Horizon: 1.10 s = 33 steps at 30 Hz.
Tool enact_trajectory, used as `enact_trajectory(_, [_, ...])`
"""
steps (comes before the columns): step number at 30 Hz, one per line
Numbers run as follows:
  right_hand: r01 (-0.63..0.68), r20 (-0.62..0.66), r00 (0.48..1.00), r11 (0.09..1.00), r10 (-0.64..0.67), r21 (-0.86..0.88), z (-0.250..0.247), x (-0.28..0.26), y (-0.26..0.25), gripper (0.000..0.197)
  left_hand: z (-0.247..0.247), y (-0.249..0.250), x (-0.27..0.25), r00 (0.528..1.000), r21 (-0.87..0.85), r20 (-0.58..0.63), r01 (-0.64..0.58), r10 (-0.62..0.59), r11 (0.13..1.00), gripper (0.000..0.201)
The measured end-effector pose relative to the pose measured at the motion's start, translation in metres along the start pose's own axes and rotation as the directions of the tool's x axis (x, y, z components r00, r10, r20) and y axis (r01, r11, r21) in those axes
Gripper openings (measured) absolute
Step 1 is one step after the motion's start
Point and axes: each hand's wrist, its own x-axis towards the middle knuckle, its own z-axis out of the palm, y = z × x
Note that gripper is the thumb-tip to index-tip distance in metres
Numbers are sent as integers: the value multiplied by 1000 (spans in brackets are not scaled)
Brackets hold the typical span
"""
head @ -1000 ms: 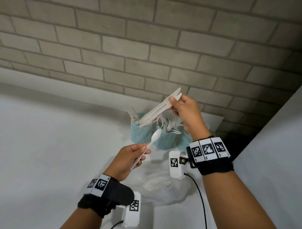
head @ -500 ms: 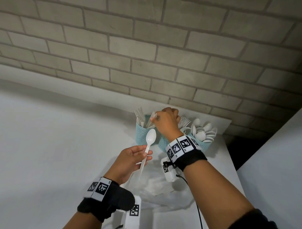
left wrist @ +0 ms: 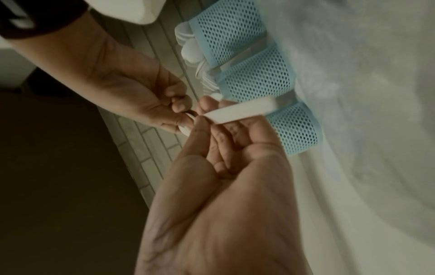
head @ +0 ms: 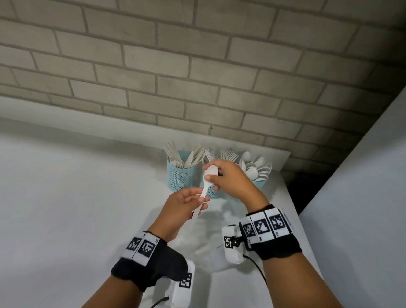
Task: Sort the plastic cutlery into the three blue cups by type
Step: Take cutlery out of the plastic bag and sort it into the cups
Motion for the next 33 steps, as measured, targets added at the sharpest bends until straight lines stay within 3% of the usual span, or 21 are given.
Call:
enact_trajectory(2, [-52, -181, 980, 987, 80, 154, -14, -4, 12, 18, 5, -3, 0, 999, 46, 44, 9, -11, 999, 16])
enact_trajectory(3, [-62, -297, 946, 974, 127, 217, -24, -6, 16, 17, 7, -5, -1, 998, 80, 65, 17, -22, 997, 15])
enact_trajectory(6, [-22, -597, 778, 958, 195, 285, -58, -16, 25, 16, 9, -10, -1, 993, 210, 96, 52, -73, 976, 12])
enact_trajectory(8, [17, -726, 665, 967, 178, 253, -78, -23, 29, 17, 9, -15, 1, 986, 425, 124, 50, -114, 904, 13])
enact_trajectory(9, [40, -773, 614, 971, 161, 234, -85, -26, 30, 19, 9, -18, 3, 980, 587, 151, 17, -130, 809, 13])
enact_trajectory(12, [104, -871, 479, 978, 108, 178, -92, -34, 33, 24, 7, -28, 5, 948, 916, 225, -128, -224, 379, 23])
enact_trajectory(14, [112, -898, 439, 989, 42, 101, -90, -36, 35, 27, 8, -34, 4, 933, 955, 232, -164, -276, 246, 33])
enact_trajectory(16, [50, -880, 472, 998, -57, -38, -86, -33, 42, 30, 9, -37, 2, 925, 959, 246, -190, -290, 210, 36])
enact_trajectory(20, [-193, -710, 702, 947, -49, -257, -72, -18, 60, 32, 8, -39, 0, 921, 961, 245, -189, -302, 204, 41])
enact_trajectory(23, [-307, -577, 816, 860, 18, -408, -58, -9, 75, 33, 8, -38, -3, 920, 969, 221, -169, -323, 181, 45])
enact_trajectory(25, [-362, -513, 851, 830, 109, -424, -50, -4, 83, 34, 8, -39, -4, 912, 972, 218, -171, -348, 162, 48])
enact_trajectory(29, [-437, -459, 857, 800, 233, -411, -47, -4, 71, 36, 12, -39, -5, 900, 977, 215, -195, -380, 90, 49])
enact_trajectory(31, [-412, -505, 847, 804, 165, -429, -45, -10, 55, 37, 15, -40, -4, 904, 976, 214, -211, -371, 50, 49])
enact_trajectory(33, [-261, -536, 844, 872, -3, -415, -40, -17, 41, 30, 19, -40, -4, 907, 974, 210, -225, -364, 0, 49])
